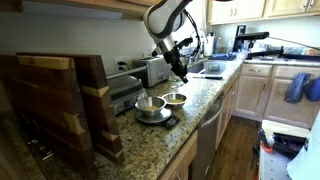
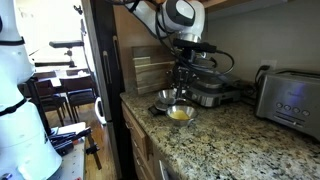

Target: Use the spoon to transfer some powder from the silver bowl to the other bowl on the scale

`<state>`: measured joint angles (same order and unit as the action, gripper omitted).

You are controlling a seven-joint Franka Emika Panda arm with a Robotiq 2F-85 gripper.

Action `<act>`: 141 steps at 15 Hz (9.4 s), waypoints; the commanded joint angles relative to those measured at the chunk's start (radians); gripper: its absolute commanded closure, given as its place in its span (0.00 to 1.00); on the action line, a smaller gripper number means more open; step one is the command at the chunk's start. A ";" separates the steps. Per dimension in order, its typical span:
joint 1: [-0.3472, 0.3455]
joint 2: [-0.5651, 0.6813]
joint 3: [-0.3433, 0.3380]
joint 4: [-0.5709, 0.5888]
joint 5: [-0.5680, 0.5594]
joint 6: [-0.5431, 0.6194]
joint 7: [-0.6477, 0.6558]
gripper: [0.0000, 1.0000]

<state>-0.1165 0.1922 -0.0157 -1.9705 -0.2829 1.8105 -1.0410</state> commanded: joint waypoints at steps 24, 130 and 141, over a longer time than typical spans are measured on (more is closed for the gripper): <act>0.072 0.000 0.010 -0.024 -0.198 0.006 0.198 0.97; 0.031 -0.110 0.025 -0.155 -0.085 0.197 0.287 0.96; 0.170 -0.211 0.106 -0.153 -0.113 0.137 0.330 0.97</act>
<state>0.0280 0.0284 0.0857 -2.0782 -0.3753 1.9659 -0.7425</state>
